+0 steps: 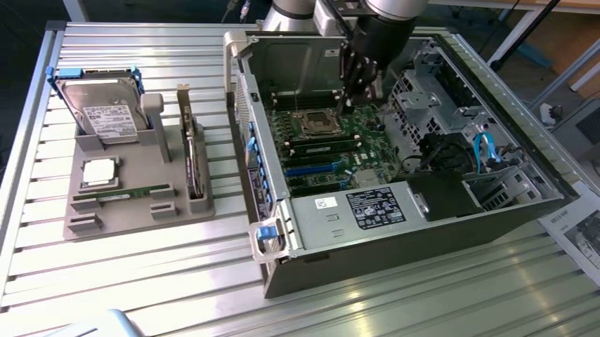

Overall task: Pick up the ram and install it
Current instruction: 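Press down the ram until it locks into place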

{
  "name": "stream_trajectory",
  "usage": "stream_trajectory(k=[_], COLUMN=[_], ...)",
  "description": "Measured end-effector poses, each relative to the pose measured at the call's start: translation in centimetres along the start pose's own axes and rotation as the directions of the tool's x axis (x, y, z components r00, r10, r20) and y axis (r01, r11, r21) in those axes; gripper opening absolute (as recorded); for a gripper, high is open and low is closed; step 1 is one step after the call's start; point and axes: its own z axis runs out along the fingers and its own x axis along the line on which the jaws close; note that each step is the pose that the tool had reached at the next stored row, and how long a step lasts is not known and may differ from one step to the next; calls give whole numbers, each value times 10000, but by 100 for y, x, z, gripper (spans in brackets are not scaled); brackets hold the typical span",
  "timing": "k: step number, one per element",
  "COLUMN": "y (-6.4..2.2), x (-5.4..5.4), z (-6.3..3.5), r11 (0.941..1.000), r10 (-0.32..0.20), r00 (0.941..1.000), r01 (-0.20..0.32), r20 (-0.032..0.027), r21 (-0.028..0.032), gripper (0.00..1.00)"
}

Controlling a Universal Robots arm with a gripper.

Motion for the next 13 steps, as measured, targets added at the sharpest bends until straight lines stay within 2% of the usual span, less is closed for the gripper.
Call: stream_trajectory(k=[9,13], y=[-1,-1], x=[-3,-4], z=[-149,-165], r11=[9999,9999], r10=[2,2], r00=[10000,10000], r01=[-2,-2], r20=[-1,-1], r21=[-101,-109], gripper=[10,10])
